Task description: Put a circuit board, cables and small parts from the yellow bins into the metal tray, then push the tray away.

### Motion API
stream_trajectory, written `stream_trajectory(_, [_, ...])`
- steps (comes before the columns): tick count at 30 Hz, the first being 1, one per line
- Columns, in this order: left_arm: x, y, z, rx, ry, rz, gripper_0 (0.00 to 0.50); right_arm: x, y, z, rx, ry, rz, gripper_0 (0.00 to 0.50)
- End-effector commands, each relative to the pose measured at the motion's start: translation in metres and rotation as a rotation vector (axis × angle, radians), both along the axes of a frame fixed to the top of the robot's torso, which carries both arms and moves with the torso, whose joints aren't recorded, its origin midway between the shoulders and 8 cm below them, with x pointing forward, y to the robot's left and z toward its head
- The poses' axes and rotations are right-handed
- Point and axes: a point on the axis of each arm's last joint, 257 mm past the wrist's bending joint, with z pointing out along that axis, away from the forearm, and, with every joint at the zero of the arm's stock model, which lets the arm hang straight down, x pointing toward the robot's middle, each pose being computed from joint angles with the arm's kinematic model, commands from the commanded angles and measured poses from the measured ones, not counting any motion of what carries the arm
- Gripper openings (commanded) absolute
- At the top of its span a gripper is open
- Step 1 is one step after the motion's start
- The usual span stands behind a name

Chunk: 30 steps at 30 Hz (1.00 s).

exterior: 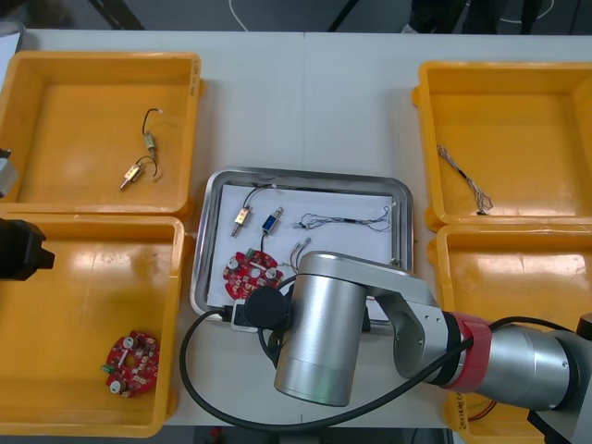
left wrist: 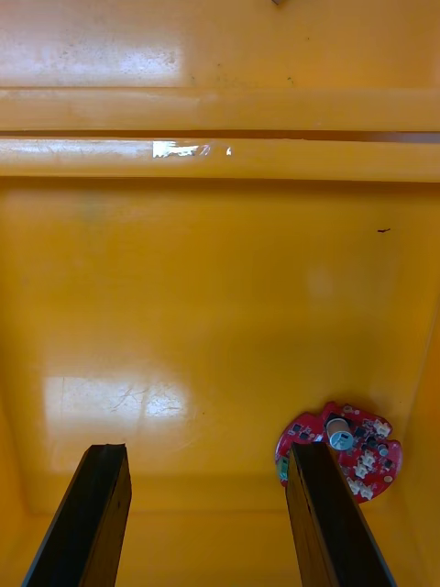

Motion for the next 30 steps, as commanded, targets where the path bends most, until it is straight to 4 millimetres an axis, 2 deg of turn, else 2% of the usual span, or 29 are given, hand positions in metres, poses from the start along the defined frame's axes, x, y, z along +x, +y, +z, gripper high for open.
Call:
stream_trajectory(1, [-0.005,0.014,0.012,0.060,-0.016,-0.027,0.500,0.004,0.011,0.016,0.022,-0.040,0.019,0.000])
stream_trajectory(15, [-0.005,0.014,0.012,0.060,-0.016,-0.027,0.500,0.032,0.001,0.035,0.006,-0.079,0.073,0.000])
stream_trajectory(30, [-0.005,0.014,0.012,0.060,-0.016,-0.027,0.500,0.056,0.006,0.063,-0.026,-0.165,0.125,0.000])
